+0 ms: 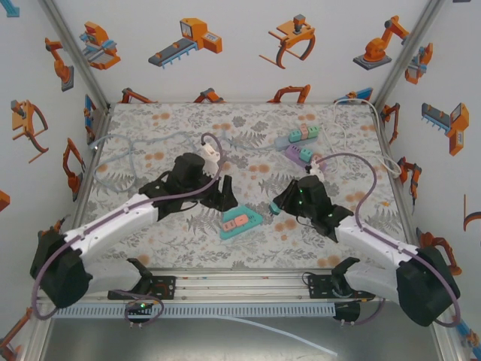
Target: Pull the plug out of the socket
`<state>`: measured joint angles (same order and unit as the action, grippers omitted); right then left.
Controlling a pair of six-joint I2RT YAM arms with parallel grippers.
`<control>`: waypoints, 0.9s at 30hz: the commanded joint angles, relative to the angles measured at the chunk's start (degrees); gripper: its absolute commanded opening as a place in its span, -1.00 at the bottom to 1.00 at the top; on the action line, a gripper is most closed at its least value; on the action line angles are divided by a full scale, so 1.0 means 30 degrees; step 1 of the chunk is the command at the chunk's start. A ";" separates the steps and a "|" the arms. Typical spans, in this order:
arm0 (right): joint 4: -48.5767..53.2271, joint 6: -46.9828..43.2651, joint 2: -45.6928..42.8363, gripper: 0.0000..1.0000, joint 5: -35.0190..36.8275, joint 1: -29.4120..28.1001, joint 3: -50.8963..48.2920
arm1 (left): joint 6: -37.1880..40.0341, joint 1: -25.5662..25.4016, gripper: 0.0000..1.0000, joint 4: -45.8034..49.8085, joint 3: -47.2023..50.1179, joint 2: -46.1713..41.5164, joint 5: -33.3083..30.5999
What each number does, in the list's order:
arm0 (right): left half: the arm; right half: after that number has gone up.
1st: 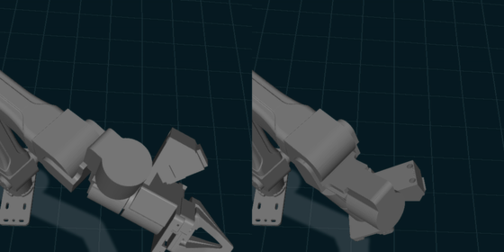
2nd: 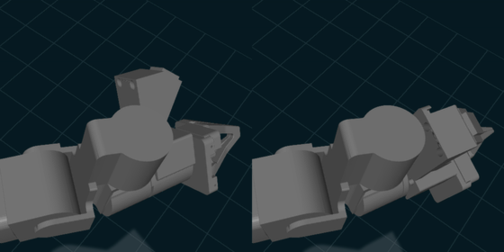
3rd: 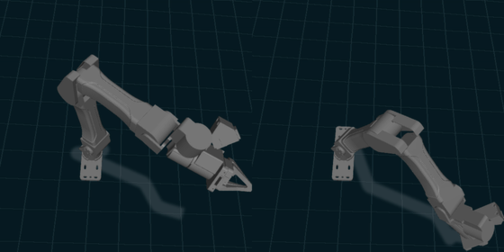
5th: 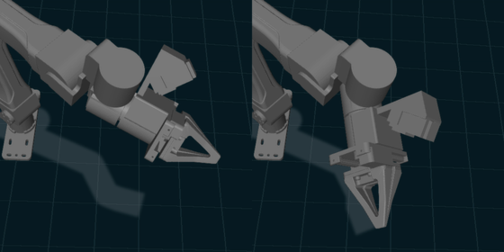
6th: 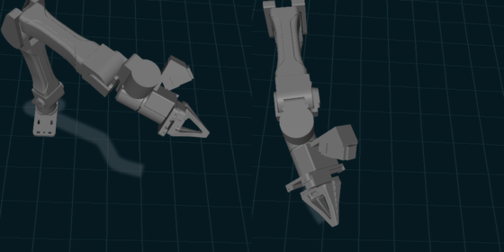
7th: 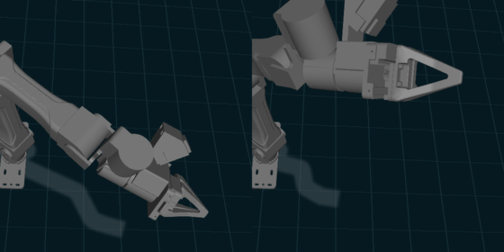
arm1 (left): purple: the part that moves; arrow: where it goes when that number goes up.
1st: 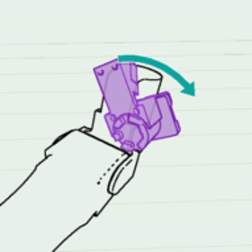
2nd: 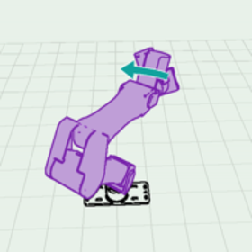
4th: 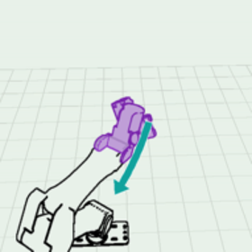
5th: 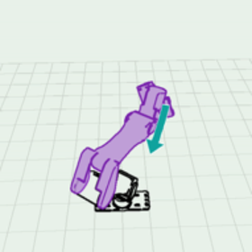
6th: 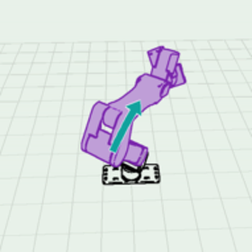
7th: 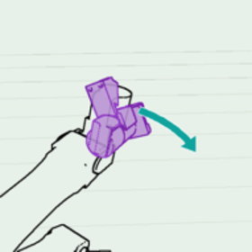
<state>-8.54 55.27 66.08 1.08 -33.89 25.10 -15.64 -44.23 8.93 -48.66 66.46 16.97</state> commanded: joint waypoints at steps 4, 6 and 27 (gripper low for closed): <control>-0.5281 0.2611 0.2175 -0.87 -0.0864 0.0024 -0.1388 | 0.1306 -0.0072 0.33 -0.0475 0.0747 -0.0743 0.0781; -0.5874 0.2701 0.2672 -0.82 -0.0917 0.0017 -0.1732 | 0.1259 -0.0083 0.36 -0.0409 0.0811 -0.0627 0.0550; -0.0335 0.0227 -0.1257 -0.05 0.1584 -0.0005 -0.2615 | 0.1069 -0.0170 0.65 -0.0196 0.1030 -0.0272 -0.1516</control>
<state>-14.46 58.87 64.99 2.37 -33.85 16.93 -13.23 -44.60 8.21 -46.37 65.52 13.65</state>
